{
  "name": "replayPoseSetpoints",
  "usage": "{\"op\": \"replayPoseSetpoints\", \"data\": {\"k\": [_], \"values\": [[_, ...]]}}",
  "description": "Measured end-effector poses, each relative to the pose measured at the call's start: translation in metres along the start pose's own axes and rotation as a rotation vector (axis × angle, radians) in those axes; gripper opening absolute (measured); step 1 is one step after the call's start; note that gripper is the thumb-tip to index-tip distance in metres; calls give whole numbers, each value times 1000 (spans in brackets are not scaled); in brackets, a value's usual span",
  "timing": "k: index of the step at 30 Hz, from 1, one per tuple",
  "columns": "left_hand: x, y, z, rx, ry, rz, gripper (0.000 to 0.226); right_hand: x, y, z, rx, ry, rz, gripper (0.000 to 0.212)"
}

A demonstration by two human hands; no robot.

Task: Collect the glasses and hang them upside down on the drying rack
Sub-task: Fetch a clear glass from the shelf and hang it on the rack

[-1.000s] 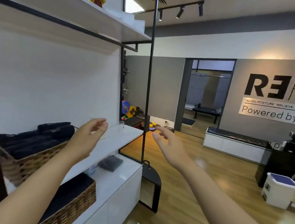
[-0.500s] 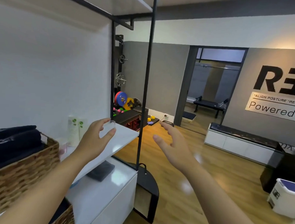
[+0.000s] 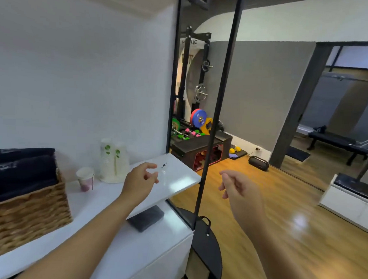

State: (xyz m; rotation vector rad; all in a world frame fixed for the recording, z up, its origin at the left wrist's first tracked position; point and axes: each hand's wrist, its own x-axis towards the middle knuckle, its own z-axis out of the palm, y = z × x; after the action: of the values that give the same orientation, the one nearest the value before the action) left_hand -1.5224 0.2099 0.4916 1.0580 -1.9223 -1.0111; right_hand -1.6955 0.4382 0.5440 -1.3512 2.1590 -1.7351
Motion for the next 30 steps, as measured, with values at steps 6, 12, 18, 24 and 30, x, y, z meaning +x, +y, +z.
{"op": "replayPoseSetpoints", "data": {"k": [6, 12, 18, 24, 30], "values": [[35, -23, 45, 14, 66, -105, 25, 49, 49, 24, 44, -177, 28, 16], [96, -60, 83, -43, 126, -197, 77, 87, 86, 58, 37, -231, -10, 15], [186, -103, 116, -82, 147, -241, 117, 125, 117, 94, 11, -224, 26, 13], [255, -151, 149, -43, 181, -296, 141, 160, 140, 135, -52, -188, 101, 11], [290, -178, 167, -82, 167, -279, 141, 185, 150, 174, -43, -193, 173, 12]]}}
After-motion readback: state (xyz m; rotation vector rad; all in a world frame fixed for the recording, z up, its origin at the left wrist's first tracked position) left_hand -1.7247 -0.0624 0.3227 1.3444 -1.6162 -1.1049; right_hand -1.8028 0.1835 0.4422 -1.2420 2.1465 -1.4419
